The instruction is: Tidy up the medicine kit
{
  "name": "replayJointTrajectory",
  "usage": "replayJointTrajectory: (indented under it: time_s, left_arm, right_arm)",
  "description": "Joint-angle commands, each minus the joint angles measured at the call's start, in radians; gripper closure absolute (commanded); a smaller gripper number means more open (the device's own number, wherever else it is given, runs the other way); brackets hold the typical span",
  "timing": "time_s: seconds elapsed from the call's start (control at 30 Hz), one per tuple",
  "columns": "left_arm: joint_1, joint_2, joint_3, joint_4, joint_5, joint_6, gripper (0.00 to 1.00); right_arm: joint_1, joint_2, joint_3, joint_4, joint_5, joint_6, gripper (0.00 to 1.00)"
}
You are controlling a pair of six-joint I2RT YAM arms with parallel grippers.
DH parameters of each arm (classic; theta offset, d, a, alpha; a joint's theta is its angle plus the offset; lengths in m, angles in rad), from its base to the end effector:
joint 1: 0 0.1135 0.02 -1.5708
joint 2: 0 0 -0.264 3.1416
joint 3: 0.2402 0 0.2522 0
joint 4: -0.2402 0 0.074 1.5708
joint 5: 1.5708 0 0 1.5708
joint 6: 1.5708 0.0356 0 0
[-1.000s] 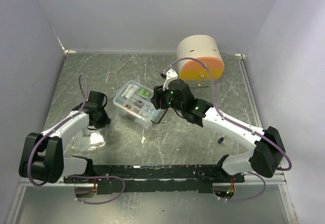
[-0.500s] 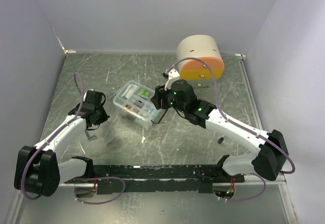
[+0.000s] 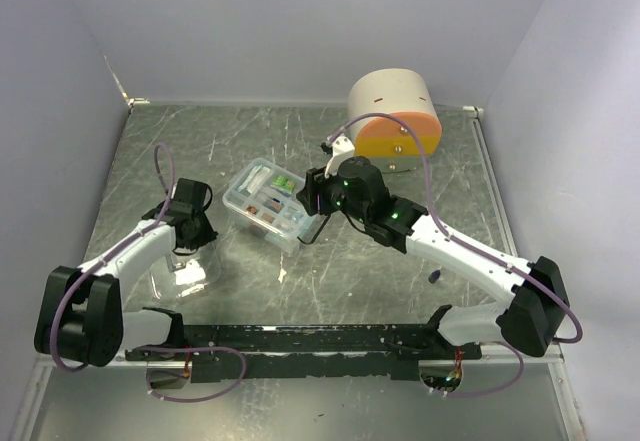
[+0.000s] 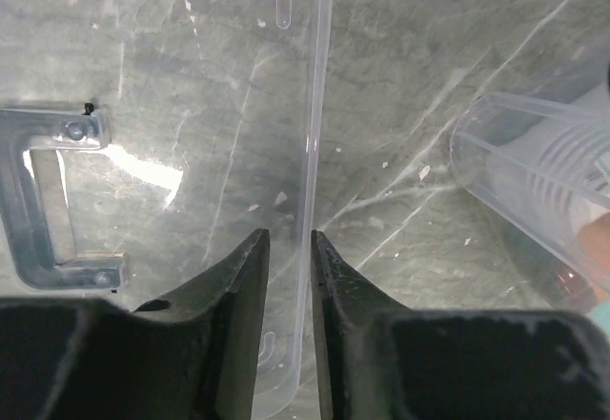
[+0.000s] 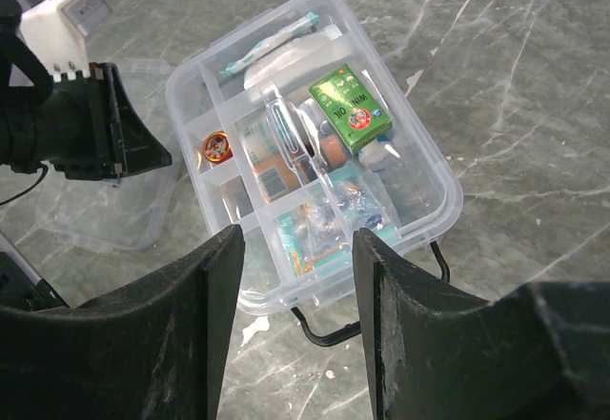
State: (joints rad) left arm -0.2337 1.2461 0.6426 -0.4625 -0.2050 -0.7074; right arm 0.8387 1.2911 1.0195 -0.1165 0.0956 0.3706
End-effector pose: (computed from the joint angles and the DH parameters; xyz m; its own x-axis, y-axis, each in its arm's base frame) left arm 0.2197 -0.0449 0.1788 -0.7323 -0.4797 -0.4834 -0.4538 0.8730 -0.1789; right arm 0.2034 0.2212 0.3179 -0.4825 0.0024 -0.8759 -0.5434 0.7834 0.3016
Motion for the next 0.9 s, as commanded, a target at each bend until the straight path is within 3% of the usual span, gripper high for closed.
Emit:
replayJointTrajectory:
  time_s: [0.0, 0.23, 0.47, 0.87]
  left_arm:
    - [-0.013, 0.038, 0.030, 0.023, 0.021, 0.010, 0.63]
    - [-0.024, 0.093, 0.038, 0.036, 0.037, 0.015, 0.65]
    - [-0.029, 0.079, 0.049, 0.019, -0.012, 0.006, 0.93]
    - [-0.029, -0.319, 0.130, -0.088, -0.230, -0.065, 0.93]
  right_arm:
    - [-0.004, -0.020, -0.011, 0.023, 0.002, 0.003, 0.51]
    - [-0.004, -0.016, -0.038, 0.025, -0.001, 0.003, 0.51]
    - [-0.004, -0.019, -0.038, 0.019, 0.000, 0.005, 0.51]
    - [-0.004, -0.030, -0.045, 0.047, -0.052, 0.058, 0.47]
